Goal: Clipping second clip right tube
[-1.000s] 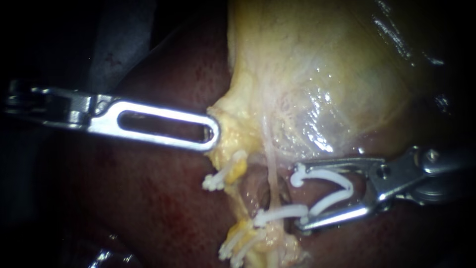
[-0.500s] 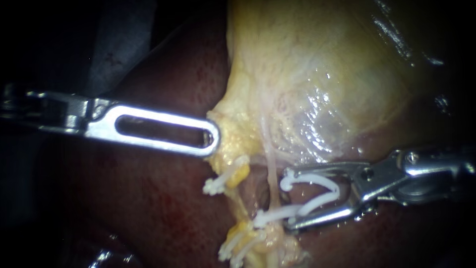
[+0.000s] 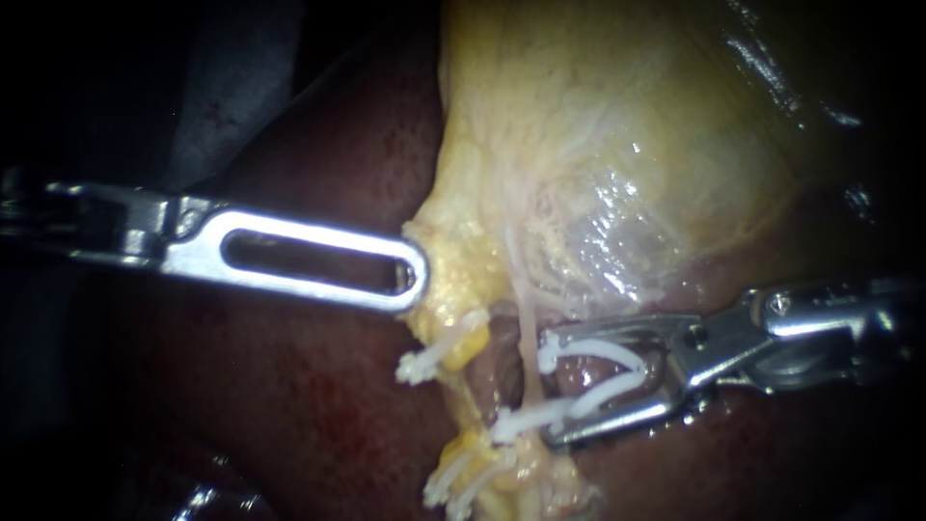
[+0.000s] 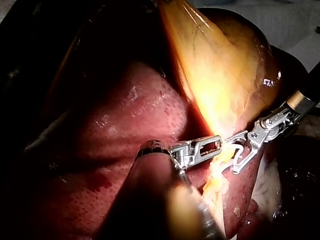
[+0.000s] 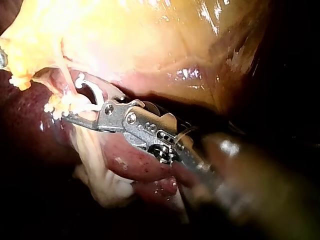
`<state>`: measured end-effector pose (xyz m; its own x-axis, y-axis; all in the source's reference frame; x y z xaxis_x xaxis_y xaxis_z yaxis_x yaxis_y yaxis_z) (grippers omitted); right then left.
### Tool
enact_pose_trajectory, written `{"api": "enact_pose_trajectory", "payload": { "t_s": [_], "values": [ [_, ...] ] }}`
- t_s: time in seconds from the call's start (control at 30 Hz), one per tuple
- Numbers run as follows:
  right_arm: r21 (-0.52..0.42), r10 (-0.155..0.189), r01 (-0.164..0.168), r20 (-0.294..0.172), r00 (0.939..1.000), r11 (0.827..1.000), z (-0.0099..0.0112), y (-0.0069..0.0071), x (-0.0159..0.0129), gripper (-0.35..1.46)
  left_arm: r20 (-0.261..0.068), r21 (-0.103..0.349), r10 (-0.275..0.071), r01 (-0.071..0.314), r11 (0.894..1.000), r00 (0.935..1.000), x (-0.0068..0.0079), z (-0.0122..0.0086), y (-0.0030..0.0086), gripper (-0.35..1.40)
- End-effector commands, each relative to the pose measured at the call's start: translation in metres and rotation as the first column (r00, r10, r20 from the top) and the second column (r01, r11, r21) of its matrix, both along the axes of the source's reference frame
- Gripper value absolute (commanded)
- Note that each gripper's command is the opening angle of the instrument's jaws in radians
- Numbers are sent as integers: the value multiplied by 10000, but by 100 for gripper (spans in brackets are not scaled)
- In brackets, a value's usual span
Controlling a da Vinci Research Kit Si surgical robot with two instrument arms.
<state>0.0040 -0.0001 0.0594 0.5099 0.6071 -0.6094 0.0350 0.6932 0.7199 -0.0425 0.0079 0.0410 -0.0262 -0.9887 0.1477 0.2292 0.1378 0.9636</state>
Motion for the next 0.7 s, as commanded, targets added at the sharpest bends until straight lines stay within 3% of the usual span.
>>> {"api": "enact_pose_trajectory", "payload": {
  "t_s": [0.03, 0.4, 0.7],
  "values": [
    [-7, 8, -8, 7, 10000, 10000, 1, 1, 1, 55, 4, 10, -3, 3, 10000, 10000, 0, 0, 0, -35],
    [50, -133, 133, -29, 9999, 9999, 8, -1, 21, 54, -1, 11, -12, 12, 10000, 10000, -1, -1, -1, -35],
    [701, -235, 228, 101, 9997, 9973, 7, -7, 28, 48, 15, 15, 13, -13, 10000, 10000, -1, -1, -1, -35]
  ]
}}
